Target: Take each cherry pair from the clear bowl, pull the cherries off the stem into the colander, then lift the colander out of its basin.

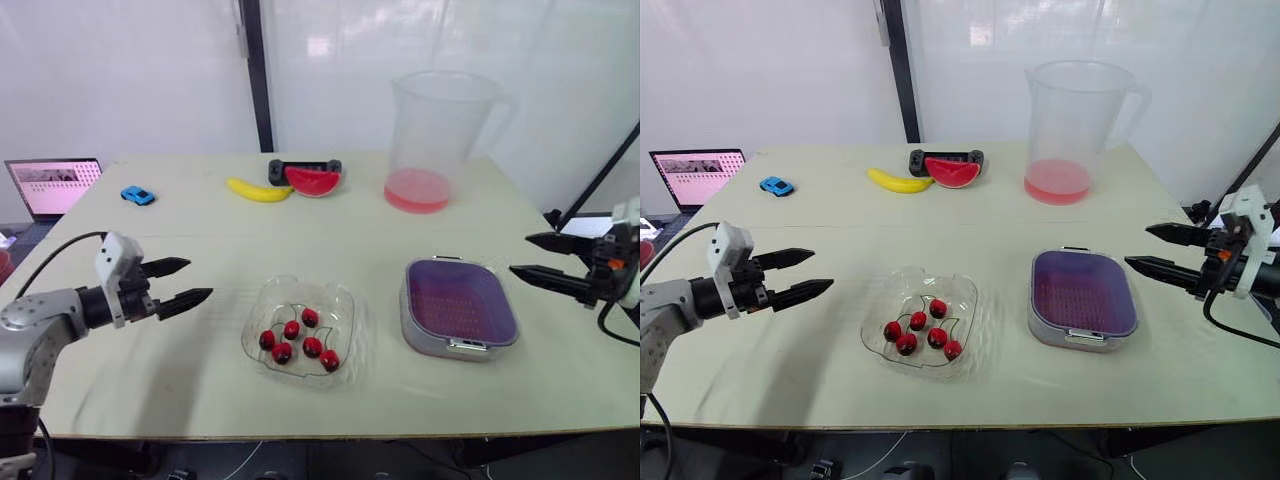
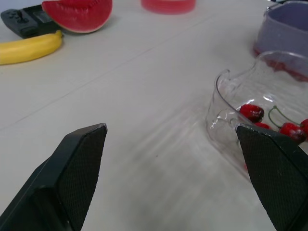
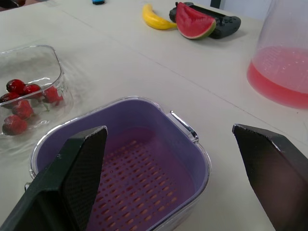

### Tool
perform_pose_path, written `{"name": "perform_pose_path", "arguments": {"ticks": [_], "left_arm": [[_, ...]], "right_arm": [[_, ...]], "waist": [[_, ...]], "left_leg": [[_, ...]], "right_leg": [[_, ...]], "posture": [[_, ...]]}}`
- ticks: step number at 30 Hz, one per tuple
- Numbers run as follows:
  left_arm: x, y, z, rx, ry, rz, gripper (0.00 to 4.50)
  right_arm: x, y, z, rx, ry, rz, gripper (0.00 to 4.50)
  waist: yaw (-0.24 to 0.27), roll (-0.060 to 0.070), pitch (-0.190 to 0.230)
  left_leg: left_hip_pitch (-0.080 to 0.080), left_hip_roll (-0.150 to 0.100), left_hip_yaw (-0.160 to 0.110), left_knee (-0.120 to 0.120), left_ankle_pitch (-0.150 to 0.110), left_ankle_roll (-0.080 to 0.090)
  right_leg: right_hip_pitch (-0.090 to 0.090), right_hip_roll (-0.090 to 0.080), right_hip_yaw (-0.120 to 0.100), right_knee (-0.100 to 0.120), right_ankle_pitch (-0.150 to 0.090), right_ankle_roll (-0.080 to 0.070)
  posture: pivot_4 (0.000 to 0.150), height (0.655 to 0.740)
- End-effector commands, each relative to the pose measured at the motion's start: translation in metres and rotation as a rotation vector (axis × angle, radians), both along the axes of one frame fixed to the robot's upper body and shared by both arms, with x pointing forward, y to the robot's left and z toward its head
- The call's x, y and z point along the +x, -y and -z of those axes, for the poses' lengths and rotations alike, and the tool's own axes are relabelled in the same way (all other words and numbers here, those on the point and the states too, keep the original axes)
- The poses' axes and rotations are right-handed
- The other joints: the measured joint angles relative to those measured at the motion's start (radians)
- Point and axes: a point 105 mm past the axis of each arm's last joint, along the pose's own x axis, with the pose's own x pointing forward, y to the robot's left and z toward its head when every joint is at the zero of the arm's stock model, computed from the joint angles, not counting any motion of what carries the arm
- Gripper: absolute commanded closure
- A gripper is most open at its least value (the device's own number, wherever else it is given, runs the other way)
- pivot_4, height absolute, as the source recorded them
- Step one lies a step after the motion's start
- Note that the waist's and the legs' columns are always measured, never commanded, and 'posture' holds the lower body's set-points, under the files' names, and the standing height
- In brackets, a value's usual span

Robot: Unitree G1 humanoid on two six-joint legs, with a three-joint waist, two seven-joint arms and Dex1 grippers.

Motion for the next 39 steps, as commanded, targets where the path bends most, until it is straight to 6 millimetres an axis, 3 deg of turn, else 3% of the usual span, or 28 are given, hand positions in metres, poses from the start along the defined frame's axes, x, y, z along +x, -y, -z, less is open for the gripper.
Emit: {"name": "perform_pose_path", "arguments": {"ticks": [1,18,22,26,33,39], "left_arm": [[-0.003,-0.003,-0.012,-0.003,0.037,0.018,0.0],[0.003,-0.002,-0.024,-0.022,0.091,0.032,0.0],[0.008,0.01,-0.034,-0.012,0.105,0.107,0.0],[0.001,0.029,-0.05,-0.041,0.085,0.288,0.0],[-0.012,0.062,-0.046,0.078,0.02,0.566,0.0],[-0.01,0.078,-0.048,0.076,0.023,0.664,0.0]], "right_arm": [[-0.003,-0.003,-0.017,-0.008,0.075,-0.012,0.03],[-0.003,0.003,-0.021,0.007,0.118,0.065,0.03],[-0.012,0.007,-0.021,0.036,0.134,0.11,0.03],[-0.024,0.006,-0.015,0.07,0.088,0.158,0.03],[-0.064,-0.008,0.007,-0.003,0.01,0.206,0.03],[-0.077,-0.02,0.002,-0.071,0.001,0.265,0.03]], "waist": [[-0.001,0.0,0.0],[0.001,0.0,0.0],[0.005,0.0,0.0],[0.006,-0.001,0.0],[0.005,-0.001,0.0],[0.002,-0.001,-0.001]], "left_leg": [[0.0,0.0,0.0,0.0,0.0,0.0],[0.0,0.0,0.0,0.0,0.0,0.0],[0.0,0.0,0.0,0.0,0.0,0.0],[-0.001,-0.001,0.001,0.001,0.0,0.0],[-0.001,-0.001,0.001,0.001,0.0,0.0],[0.0,-0.001,0.0,0.002,0.0,0.001]], "right_leg": [[0.0,0.0,0.0,0.0,0.0,0.0],[0.0,0.0,0.0,0.0,0.0,0.0],[0.001,0.0,-0.001,0.0,0.0,0.0],[0.001,0.0,-0.001,0.0,0.0,0.0],[0.001,0.002,-0.001,0.0,0.0,0.0],[0.002,0.002,0.0,0.0,0.0,0.0]], "posture": [[0.15,0.74],[0.15,0.74],[0.15,0.74],[0.15,0.74],[0.15,0.74],[0.15,0.74]]}}
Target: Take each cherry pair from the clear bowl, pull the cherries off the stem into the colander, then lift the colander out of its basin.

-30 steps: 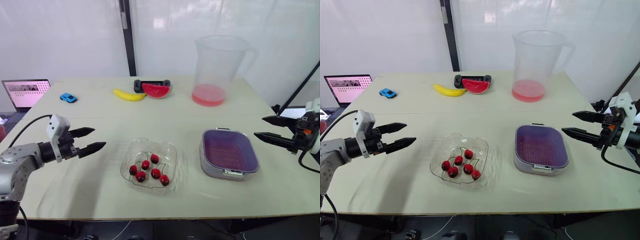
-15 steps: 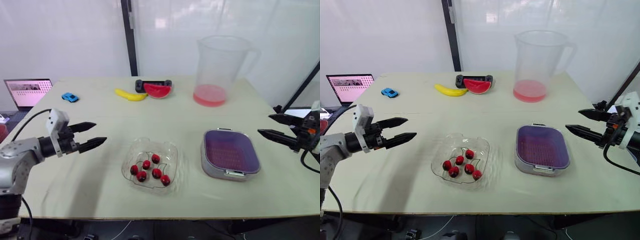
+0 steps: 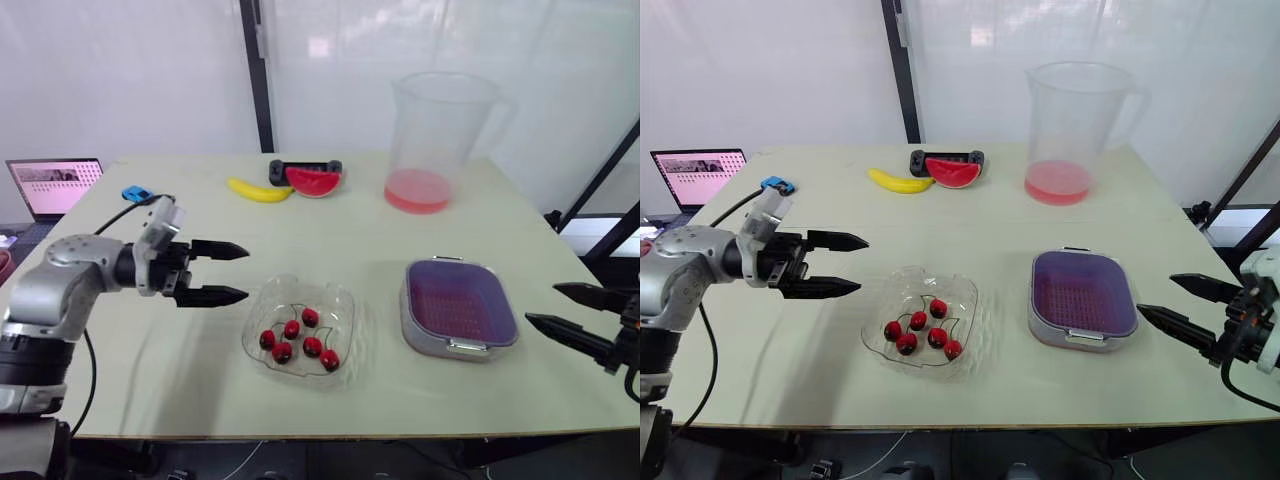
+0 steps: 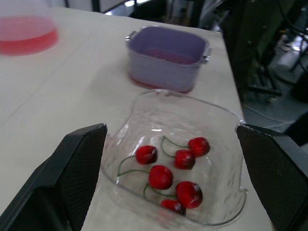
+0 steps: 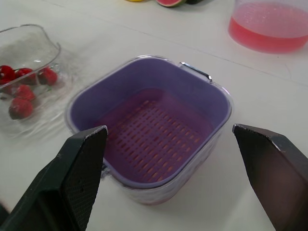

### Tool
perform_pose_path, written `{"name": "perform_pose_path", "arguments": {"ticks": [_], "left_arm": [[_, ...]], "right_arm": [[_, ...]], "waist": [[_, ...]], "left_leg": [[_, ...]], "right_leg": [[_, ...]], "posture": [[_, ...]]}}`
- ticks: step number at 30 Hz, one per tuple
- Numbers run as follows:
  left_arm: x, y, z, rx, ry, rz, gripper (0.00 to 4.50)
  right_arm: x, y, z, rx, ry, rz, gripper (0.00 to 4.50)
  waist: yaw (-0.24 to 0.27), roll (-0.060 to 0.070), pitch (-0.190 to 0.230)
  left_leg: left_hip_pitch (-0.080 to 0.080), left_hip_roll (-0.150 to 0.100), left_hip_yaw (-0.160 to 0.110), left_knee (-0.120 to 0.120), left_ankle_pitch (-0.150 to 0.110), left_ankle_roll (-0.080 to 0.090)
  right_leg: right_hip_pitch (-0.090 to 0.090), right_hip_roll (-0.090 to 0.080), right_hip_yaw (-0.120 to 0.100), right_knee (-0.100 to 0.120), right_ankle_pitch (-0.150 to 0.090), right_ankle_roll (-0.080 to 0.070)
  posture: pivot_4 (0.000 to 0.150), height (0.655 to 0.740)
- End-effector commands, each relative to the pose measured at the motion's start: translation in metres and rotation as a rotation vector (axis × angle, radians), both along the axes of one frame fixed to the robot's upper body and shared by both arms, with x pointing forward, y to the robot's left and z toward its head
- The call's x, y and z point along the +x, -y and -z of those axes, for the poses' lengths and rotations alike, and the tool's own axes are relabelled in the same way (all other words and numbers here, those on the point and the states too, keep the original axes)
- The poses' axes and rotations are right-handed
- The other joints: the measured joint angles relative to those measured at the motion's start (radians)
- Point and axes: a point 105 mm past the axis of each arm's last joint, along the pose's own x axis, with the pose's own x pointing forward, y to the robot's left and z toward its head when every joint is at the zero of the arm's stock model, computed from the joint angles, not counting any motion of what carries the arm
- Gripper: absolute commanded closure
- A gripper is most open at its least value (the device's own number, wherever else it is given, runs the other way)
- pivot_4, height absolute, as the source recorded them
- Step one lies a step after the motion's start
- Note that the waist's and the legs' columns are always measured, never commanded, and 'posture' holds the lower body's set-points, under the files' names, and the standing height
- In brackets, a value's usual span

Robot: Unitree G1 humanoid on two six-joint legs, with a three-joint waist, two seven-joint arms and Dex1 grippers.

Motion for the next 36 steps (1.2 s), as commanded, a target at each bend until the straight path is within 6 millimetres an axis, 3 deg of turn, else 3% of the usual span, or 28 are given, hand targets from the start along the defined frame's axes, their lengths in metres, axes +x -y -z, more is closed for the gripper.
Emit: {"name": "perform_pose_path", "arguments": {"ticks": [1,5,8,11,15,19,23,29,32,36], "left_arm": [[0.001,0.002,-0.008,-0.005,0.04,0.024,0.0],[0.011,-0.005,-0.007,-0.056,0.073,-0.061,0.0],[0.006,-0.017,-0.002,-0.113,0.081,-0.144,0.0],[0.0,-0.022,0.006,-0.129,0.085,-0.191,0.0],[-0.012,-0.033,0.021,-0.142,0.081,-0.284,0.0],[-0.019,-0.048,0.028,-0.161,0.083,-0.409,0.0],[-0.031,-0.052,0.034,-0.177,0.072,-0.463,0.0],[-0.044,-0.054,0.038,-0.168,0.065,-0.503,0.0],[-0.048,-0.055,0.041,-0.158,0.054,-0.521,0.0],[-0.049,-0.054,0.042,-0.148,0.05,-0.528,0.0]], "right_arm": [[-0.002,-0.014,-0.018,-0.073,0.036,0.007,0.03],[-0.002,-0.054,-0.021,-0.096,-0.146,-0.169,0.03],[0.014,-0.093,-0.035,-0.222,-0.08,-0.288,0.03],[0.027,-0.12,-0.047,-0.257,-0.039,-0.373,0.03],[0.05,-0.164,-0.052,-0.362,-0.094,-0.468,0.03],[0.057,-0.208,-0.04,-0.443,-0.22,-0.582,0.03],[0.069,-0.237,-0.023,-0.491,-0.218,-0.597,0.03],[0.078,-0.257,0.003,-0.54,-0.266,-0.606,0.03],[0.086,-0.268,0.013,-0.57,-0.247,-0.602,0.82],[0.096,-0.284,0.025,-0.606,-0.213,-0.615,0.82]], "waist": [[-0.001,0.0,0.0],[-0.004,0.001,0.0],[-0.016,0.0,0.0],[-0.021,-0.002,0.001],[-0.027,-0.002,0.001],[-0.019,-0.002,0.001],[-0.016,-0.003,0.0],[-0.018,-0.003,0.0],[-0.021,-0.003,-0.001],[-0.027,-0.003,-0.001]], "left_leg": [[0.0,0.0,0.0,0.0,0.0,0.0],[0.001,0.001,0.0,0.001,-0.001,0.001],[0.0,0.004,-0.002,0.001,-0.002,0.003],[-0.001,0.004,-0.001,0.001,-0.002,0.004],[-0.002,0.003,-0.001,0.003,-0.002,0.003],[-0.003,0.003,-0.002,0.002,-0.002,0.003],[-0.011,0.002,-0.003,0.006,-0.002,0.004],[-0.018,0.001,-0.003,0.011,-0.002,0.003],[-0.017,0.001,-0.003,0.011,-0.002,0.003],[-0.017,0.001,-0.002,0.011,-0.002,0.003]], "right_leg": [[0.0,0.0,0.0,0.0,0.0,0.0],[0.0,0.001,0.002,0.001,0.0,0.0],[0.0,0.002,0.001,0.0,0.0,0.0],[-0.001,0.0,0.002,-0.001,0.0,0.0],[-0.002,-0.002,0.001,-0.001,0.0,0.0],[-0.005,-0.002,0.001,-0.001,0.0,0.0],[-0.01,-0.003,0.001,0.001,0.0,0.0],[-0.018,-0.003,0.001,0.007,0.001,0.0],[-0.019,-0.003,0.001,0.009,0.001,0.0],[-0.021,-0.003,0.001,0.013,0.001,0.0]], "posture": [[0.15,0.74],[0.15,0.74],[0.15,0.74],[0.15,0.74],[0.15,0.74],[0.15,0.74],[0.15,0.74],[0.15,0.74],[0.15,0.74],[0.15,0.74]]}}
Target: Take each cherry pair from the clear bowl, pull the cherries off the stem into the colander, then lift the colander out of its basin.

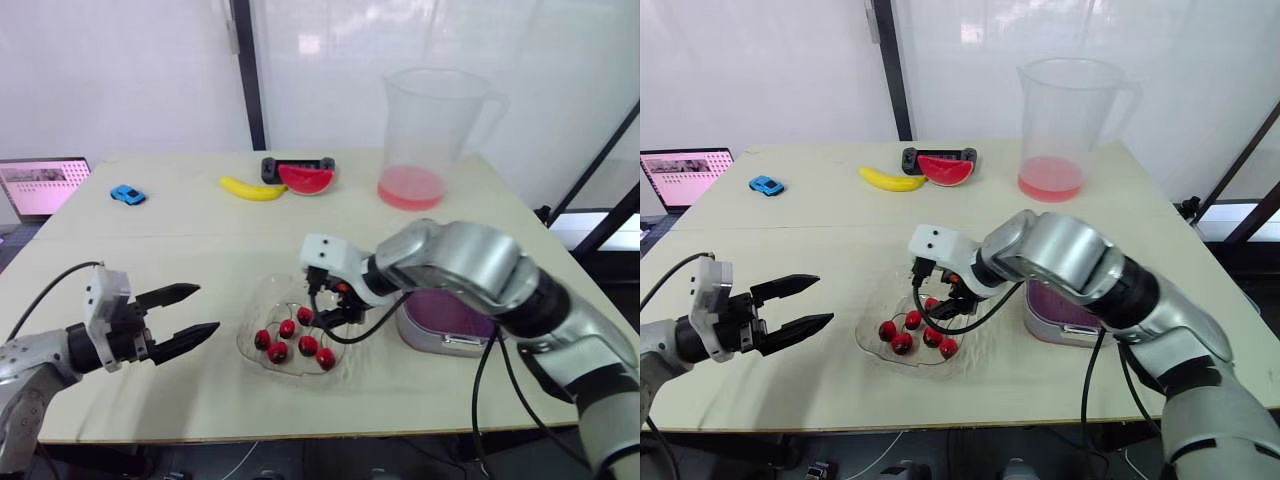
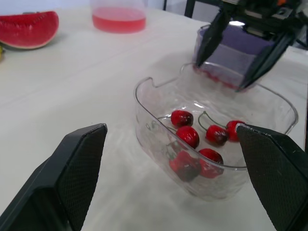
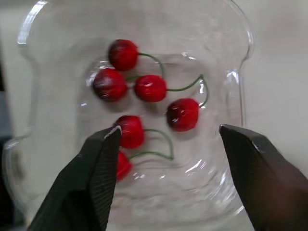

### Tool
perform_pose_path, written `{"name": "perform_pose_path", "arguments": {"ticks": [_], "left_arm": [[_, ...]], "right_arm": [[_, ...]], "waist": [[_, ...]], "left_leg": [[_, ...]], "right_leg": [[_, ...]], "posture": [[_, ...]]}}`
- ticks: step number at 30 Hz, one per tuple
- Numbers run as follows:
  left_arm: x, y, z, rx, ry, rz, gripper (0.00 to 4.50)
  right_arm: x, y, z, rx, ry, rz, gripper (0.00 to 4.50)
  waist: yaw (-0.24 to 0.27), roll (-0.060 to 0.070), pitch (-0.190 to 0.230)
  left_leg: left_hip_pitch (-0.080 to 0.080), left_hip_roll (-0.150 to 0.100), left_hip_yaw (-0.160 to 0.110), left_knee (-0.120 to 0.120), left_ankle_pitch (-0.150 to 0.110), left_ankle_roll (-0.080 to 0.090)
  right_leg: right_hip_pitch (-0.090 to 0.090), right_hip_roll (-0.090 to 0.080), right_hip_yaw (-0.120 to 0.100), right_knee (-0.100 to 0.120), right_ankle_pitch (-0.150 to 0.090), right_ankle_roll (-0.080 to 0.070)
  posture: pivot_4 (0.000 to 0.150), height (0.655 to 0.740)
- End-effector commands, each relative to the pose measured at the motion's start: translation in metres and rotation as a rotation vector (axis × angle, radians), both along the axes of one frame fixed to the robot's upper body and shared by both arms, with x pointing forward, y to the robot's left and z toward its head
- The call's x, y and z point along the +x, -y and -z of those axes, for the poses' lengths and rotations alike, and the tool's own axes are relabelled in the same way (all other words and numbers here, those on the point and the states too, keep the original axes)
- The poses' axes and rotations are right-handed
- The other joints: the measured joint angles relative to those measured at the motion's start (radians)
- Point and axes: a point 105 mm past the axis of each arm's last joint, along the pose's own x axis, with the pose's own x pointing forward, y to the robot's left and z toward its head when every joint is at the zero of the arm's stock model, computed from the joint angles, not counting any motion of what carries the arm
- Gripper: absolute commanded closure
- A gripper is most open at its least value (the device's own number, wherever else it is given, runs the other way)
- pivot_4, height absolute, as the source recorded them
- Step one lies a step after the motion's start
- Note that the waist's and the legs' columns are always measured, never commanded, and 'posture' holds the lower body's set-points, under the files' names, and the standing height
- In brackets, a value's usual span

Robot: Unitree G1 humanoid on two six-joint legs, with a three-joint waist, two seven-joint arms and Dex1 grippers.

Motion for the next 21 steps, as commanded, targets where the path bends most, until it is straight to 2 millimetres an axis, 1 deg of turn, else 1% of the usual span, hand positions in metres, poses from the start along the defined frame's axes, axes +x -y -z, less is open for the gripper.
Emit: {"name": "perform_pose_path", "arguments": {"ticks": [1,3,6,11,21], "left_arm": [[-0.002,0.0,-0.011,0.01,0.039,-0.002,0.0],[-0.002,-0.001,-0.012,0.017,0.042,-0.008,0.0],[-0.001,0.0,-0.015,0.023,0.047,-0.01,0.0],[-0.002,0.0,-0.02,0.04,0.07,-0.009,0.0],[-0.002,0.002,-0.021,0.052,0.061,0.0,0.0]], "right_arm": [[0.009,-0.012,-0.001,-0.001,0.073,-0.027,0.82],[0.015,-0.016,0.005,-0.007,0.083,-0.022,0.82],[0.018,-0.021,0.011,-0.008,0.072,-0.023,0.82],[0.021,-0.02,0.021,-0.019,0.049,-0.002,0.82],[0.027,-0.023,0.034,-0.022,0.029,0.027,0.82]], "waist": [[0.0,0.0,0.0],[0.0,0.0,0.0],[0.001,0.0,0.0],[0.0,0.0,0.0],[0.0,0.0,0.0]], "left_leg": [[0.0,0.0,0.0,0.0,0.0,0.0],[0.0,0.0,0.0,0.0,0.0,0.0],[0.0,0.0,0.0,0.0,0.0,-0.001],[0.0,0.0,0.0,0.0,0.001,-0.001],[0.0,0.0,0.0,0.0,0.001,-0.001]], "right_leg": [[-0.001,0.0,0.0,0.001,0.0,0.0],[-0.001,0.0,0.0,0.002,0.0,0.0],[-0.001,0.0,0.0,0.002,0.0,0.0],[-0.001,0.0,0.0,0.002,0.0,0.0],[-0.001,0.0,0.0,0.002,0.0,0.0]], "posture": [[0.15,0.74],[0.15,0.74],[0.15,0.74],[0.15,0.74],[0.15,0.74]]}}
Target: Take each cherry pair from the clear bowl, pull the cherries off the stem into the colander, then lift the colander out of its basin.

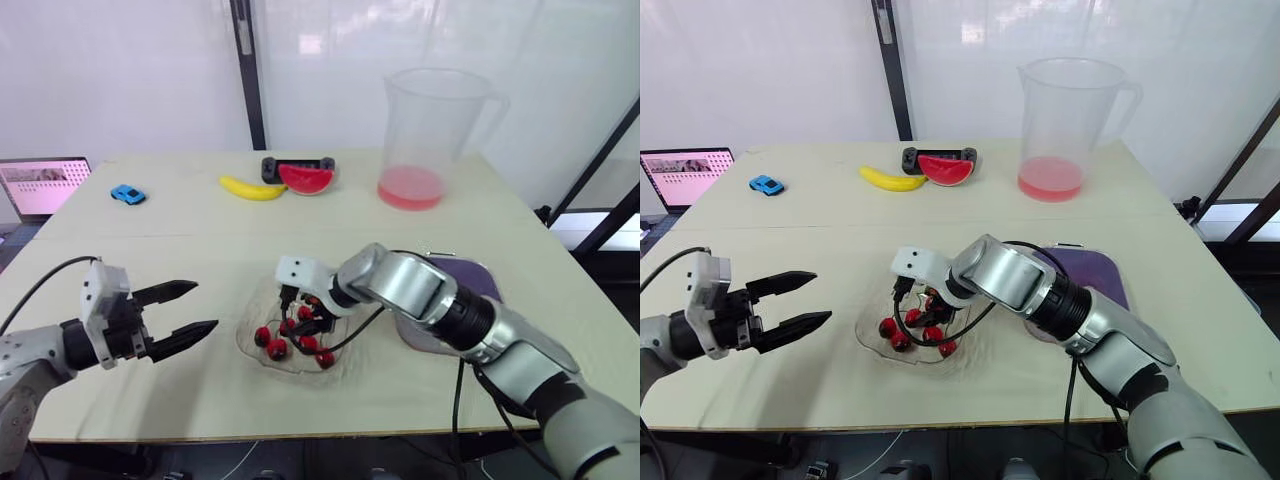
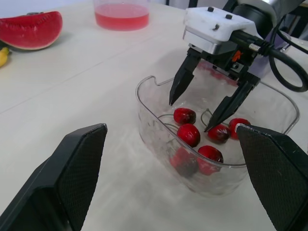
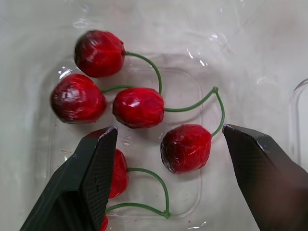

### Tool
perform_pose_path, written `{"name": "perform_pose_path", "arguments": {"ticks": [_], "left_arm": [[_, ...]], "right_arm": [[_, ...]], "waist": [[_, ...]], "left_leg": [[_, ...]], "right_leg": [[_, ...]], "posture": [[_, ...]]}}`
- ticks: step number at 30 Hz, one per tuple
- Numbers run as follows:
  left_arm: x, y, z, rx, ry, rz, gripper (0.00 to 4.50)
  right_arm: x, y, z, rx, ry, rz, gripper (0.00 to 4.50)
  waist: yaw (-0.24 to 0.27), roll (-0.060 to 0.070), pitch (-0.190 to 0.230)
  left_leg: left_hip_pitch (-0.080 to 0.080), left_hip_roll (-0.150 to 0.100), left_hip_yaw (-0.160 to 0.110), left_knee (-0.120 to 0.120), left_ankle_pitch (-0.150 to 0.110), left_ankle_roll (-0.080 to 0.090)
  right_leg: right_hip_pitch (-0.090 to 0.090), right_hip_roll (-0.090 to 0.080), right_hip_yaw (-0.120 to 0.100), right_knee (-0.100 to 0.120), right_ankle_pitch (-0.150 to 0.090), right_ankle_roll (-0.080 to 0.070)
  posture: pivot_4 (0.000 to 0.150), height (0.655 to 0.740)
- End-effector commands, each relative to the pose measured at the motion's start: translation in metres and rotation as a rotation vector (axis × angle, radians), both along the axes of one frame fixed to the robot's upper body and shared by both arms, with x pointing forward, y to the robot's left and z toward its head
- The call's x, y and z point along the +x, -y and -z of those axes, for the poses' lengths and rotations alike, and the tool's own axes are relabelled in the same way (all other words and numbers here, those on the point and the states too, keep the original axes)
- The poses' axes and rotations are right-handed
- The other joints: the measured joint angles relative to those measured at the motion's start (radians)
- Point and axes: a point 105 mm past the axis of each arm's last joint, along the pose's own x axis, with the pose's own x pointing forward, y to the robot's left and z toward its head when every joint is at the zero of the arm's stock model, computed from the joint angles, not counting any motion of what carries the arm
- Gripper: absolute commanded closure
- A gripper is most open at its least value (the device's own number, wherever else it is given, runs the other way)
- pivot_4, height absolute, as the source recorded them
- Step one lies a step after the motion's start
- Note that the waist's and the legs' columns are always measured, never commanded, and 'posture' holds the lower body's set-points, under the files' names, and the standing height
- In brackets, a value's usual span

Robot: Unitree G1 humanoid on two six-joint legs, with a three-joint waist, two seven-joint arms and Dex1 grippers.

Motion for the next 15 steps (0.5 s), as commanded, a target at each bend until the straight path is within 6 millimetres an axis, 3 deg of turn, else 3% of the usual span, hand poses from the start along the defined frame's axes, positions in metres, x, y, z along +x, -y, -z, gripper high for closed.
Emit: {"name": "perform_pose_path", "arguments": {"ticks": [1,10,11,12,15], "left_arm": [[-0.002,0.003,-0.012,0.013,0.047,0.009,0.0],[0.0,0.009,-0.012,0.006,0.049,0.023,0.0],[0.0,0.01,-0.012,0.002,0.049,0.026,0.0],[0.0,0.011,-0.012,0.0,0.048,0.028,0.0],[0.0,0.012,-0.012,-0.001,0.048,0.029,0.0]], "right_arm": [[0.003,-0.004,-0.009,0.017,0.038,-0.002,0.82],[0.012,0.004,-0.001,-0.039,0.052,0.056,0.82],[0.012,0.005,0.0,-0.045,0.052,0.057,1.35],[0.012,0.005,0.0,-0.051,0.053,0.055,1.6],[0.01,0.005,0.002,-0.061,0.048,0.045,1.6]], "waist": [[-0.001,0.0,0.0],[0.0,0.0,0.0],[0.0,0.0,0.0],[-0.001,0.0,0.0],[-0.001,0.0,0.0]], "left_leg": [[0.0,0.0,0.0,0.0,0.0,0.0],[0.0,0.0,0.0,0.0,0.0,0.0],[0.0,0.0,0.0,0.0,0.0,0.0],[0.0,0.0,0.0,0.0,0.0,0.0],[0.0,0.0,0.0,0.0,0.0,0.0]], "right_leg": [[0.0,0.0,0.0,0.0,0.0,0.0],[0.0,0.0,0.0,0.0,0.0,0.0],[0.0,0.0,0.0,0.0,0.0,0.0],[0.0,0.0,0.0,0.0,0.0,0.0],[0.0,0.0,0.0,0.0,0.0,0.0]], "posture": [[0.15,0.74],[0.15,0.74],[0.15,0.74],[0.15,0.74],[0.15,0.74]]}}
